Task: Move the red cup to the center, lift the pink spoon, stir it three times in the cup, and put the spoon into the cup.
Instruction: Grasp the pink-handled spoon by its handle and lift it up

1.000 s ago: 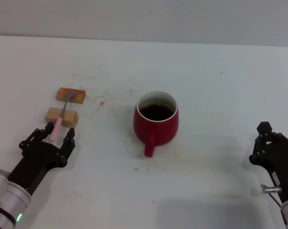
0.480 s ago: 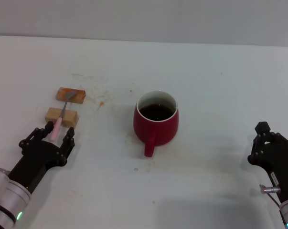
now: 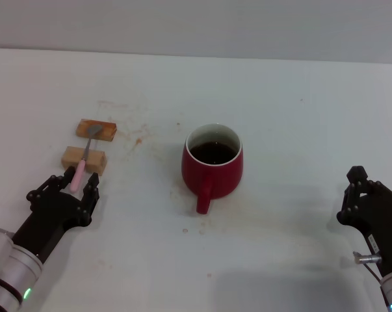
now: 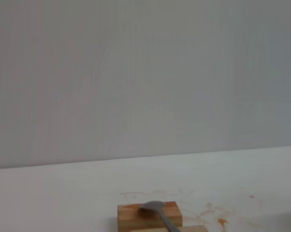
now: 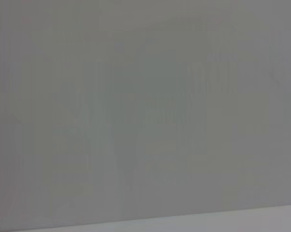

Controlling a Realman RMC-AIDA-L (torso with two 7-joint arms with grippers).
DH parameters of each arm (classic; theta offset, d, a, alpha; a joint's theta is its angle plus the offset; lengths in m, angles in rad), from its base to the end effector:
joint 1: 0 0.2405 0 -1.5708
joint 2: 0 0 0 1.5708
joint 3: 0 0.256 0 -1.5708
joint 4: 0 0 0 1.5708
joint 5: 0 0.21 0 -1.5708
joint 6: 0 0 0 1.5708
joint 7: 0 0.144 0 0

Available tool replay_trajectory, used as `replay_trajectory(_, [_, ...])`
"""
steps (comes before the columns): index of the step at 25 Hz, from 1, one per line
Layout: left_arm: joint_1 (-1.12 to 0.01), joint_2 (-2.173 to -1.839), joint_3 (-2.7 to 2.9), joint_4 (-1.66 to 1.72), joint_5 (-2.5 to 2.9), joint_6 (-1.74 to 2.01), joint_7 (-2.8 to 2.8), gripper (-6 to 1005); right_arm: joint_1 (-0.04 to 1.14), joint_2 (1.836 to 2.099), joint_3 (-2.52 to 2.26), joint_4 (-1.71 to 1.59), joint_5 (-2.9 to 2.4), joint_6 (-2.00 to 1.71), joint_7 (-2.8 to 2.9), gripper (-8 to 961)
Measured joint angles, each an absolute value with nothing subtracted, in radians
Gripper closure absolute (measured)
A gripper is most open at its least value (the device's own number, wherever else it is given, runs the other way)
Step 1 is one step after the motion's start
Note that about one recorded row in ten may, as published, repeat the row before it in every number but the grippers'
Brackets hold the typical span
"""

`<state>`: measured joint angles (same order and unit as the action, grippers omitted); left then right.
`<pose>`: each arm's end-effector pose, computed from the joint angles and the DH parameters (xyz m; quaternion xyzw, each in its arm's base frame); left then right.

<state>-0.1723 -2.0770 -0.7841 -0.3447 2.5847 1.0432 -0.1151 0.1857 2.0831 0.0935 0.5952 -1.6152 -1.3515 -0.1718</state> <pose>-0.3436 0.2467 -0.0753 -0.7815 -0.2634 -0.2380 0.5130 0.2982 0.2116 -0.0917 -0.6860 0.3105 0.3190 0.5755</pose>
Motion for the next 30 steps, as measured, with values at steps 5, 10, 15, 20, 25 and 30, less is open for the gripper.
replay_trajectory(5, [-0.173,-2.077,-0.784,-0.344,2.585,1.043,-0.115,568,0.186,2.083,0.094,0.595,-1.615,-1.351,-0.172,953])
replay_trajectory(10, [-0.174,-2.077,-0.784,-0.342,2.585,1.042,-0.115,567,0.186,2.083,0.094,0.595,-1.615,-1.350,-0.172,953])
replay_trajectory(15, [-0.177,-2.077,-0.784,-0.342,2.580,1.034,-0.115,582,0.186,2.083,0.094,0.595,-1.615,-1.349,-0.172,953])
replay_trajectory(20, [-0.181,-2.077,-0.785,-0.347,2.552,1.026,-0.115,618,0.186,2.083,0.093,0.595,-1.615,-1.347,-0.172,953])
replay_trajectory(25, [-0.200,-2.078,-0.782,-0.336,2.521,1.008,-0.103,686,0.186,2.085,0.092,0.595,-1.615,-1.348,-0.172,953])
replay_trajectory(30, [-0.202,-2.077,-0.775,-0.336,2.522,1.005,-0.103,846,0.183,2.086,0.092,0.595,-1.615,-1.350,-0.172,953])
